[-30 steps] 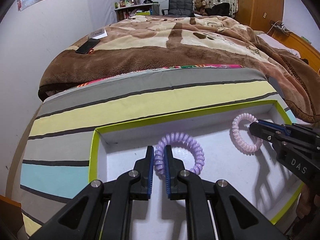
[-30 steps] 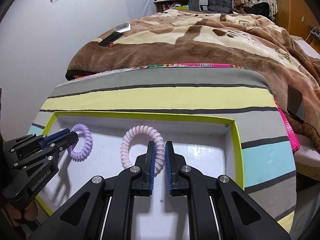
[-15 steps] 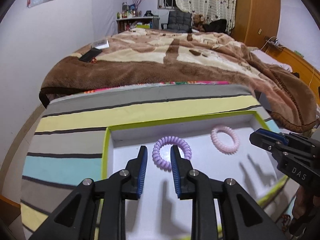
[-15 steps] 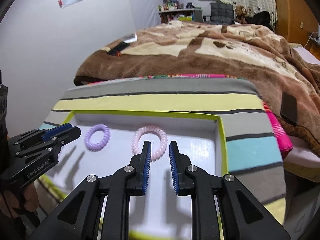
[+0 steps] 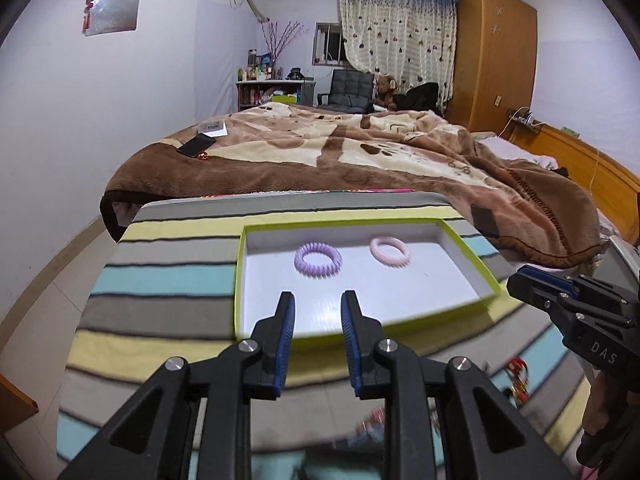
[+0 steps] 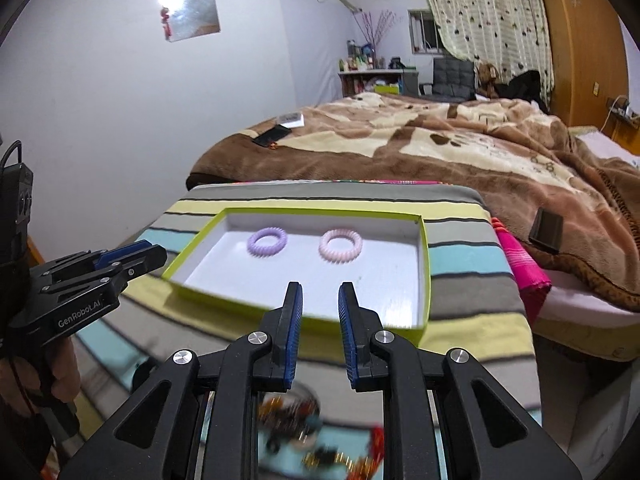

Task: Organize jewelry
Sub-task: 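Move both open tools back over the remaining jewelry, then grasp the black watch band with the left tool while the right tool grasps the red beaded ornament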

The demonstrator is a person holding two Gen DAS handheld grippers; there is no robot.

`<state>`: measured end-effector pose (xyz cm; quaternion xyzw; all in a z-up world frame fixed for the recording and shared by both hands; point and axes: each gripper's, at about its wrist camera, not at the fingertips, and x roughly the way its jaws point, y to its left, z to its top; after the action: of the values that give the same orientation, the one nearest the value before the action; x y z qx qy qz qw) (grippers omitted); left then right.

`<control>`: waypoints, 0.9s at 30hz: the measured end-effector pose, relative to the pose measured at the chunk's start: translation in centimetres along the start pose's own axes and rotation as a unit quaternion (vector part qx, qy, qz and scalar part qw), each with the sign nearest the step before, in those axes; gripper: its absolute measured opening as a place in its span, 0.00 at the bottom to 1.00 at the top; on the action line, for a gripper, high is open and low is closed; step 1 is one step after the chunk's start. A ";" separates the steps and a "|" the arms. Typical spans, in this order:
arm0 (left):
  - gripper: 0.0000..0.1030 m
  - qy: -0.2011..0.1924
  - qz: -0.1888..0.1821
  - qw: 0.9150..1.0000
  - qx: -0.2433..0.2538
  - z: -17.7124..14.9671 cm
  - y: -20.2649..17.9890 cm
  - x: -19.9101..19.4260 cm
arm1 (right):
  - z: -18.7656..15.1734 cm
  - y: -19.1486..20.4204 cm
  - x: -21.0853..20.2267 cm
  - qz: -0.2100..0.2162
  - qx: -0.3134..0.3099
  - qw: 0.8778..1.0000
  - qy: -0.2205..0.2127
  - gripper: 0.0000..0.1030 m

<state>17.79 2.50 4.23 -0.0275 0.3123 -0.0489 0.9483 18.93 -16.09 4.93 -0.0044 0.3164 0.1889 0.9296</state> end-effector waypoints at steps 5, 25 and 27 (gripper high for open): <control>0.24 -0.010 -0.004 1.000 -0.006 -2.2 -0.2 -2.7 | -2.2 0.7 -2.7 0.004 -0.002 1.000 -0.013 0.18; 0.25 -0.008 0.000 1.000 0.004 -8.4 -1.4 -7.5 | -8.6 1.7 -7.2 -0.005 -0.001 1.000 -0.001 0.22; 0.26 -0.005 0.001 1.000 0.007 -8.8 -1.3 -7.5 | -8.9 1.6 -7.3 -0.006 0.001 1.000 -0.001 0.23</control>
<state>6.44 1.81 1.72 -0.0213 0.3072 -0.0498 0.9501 7.81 -18.32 2.34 -0.0052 0.3157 0.1832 0.9310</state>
